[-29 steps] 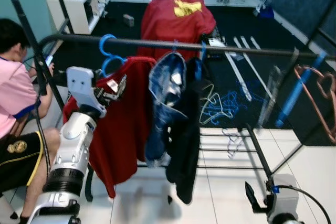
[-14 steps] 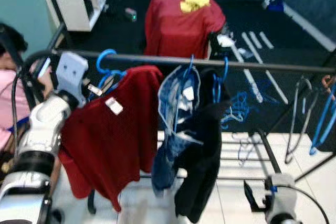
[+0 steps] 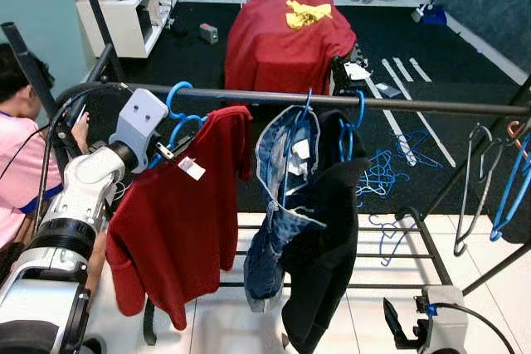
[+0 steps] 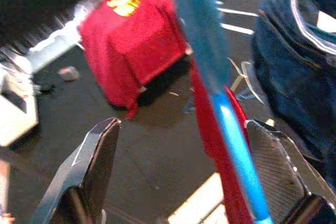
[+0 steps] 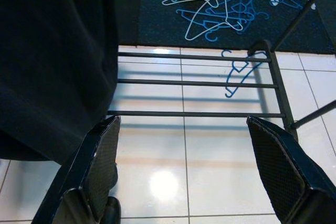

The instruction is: Hang hanger

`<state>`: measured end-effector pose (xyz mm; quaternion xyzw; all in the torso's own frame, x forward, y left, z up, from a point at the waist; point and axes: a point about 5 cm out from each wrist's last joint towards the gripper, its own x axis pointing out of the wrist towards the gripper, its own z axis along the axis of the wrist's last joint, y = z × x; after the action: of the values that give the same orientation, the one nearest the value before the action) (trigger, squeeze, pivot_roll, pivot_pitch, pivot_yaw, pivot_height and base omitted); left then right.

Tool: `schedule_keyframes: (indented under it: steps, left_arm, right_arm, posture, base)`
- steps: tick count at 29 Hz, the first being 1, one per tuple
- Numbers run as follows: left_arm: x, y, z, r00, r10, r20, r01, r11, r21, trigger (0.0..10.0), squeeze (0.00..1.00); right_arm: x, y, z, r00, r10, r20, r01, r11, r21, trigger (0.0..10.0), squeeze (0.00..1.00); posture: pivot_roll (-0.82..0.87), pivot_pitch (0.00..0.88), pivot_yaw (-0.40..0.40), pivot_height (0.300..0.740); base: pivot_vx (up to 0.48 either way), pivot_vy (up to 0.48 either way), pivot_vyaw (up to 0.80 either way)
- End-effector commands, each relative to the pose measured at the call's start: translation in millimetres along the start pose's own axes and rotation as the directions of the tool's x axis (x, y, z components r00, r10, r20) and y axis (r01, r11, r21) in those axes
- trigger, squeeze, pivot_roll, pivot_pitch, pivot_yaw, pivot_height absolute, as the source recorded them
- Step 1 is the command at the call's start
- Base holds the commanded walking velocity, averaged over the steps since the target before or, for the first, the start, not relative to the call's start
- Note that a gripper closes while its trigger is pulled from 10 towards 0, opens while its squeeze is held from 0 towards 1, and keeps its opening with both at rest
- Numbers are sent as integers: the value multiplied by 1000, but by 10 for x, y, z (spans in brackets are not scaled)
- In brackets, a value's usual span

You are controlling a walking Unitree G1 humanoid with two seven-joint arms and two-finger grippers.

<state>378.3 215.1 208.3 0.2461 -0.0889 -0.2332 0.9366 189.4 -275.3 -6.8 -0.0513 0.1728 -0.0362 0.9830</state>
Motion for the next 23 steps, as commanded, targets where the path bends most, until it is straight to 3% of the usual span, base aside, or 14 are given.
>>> schedule_keyframes:
  steps: [1,5,6,13,16,23]
  left_arm:
    - [32,-80,-43,999,-44,-28,43,999,-12,10000,0]
    - [65,-153,-111,994,-73,-83,71,997,-30,9412,0]
    - [71,-180,-143,990,-90,-107,86,995,-48,0,0]
    - [79,-194,-193,986,-96,-138,82,992,-98,0,0]
    - [66,-48,-193,985,8,-170,-31,991,-129,0,0]
    - [31,145,-164,968,110,-226,-135,986,-102,0,0]
  right_arm:
    - [-25,5,-41,1000,-6,-15,7,1000,6,10000,0]
    - [-26,-2,-56,1000,-9,-21,9,1000,5,10000,0]
    - [-24,-5,-64,1000,-10,-24,11,1000,5,10000,0]
    - [-23,-8,-86,999,-12,-32,12,1000,4,10000,0]
    - [-28,-3,-109,999,-8,-41,8,1000,1,10000,0]
    - [-29,-9,-118,999,-11,-43,11,1000,-2,10000,0]
  posture:
    - [-93,131,-5,740]
    - [-92,131,-5,740]
    - [-90,130,-6,740]
    - [-90,132,-4,740]
    - [-90,132,-7,740]
    - [-90,127,-9,740]
  base:
    - [0,0,0]
    - [0,0,0]
    - [0,0,0]
    - [0,0,0]
    - [0,0,0]
    - [0,0,0]
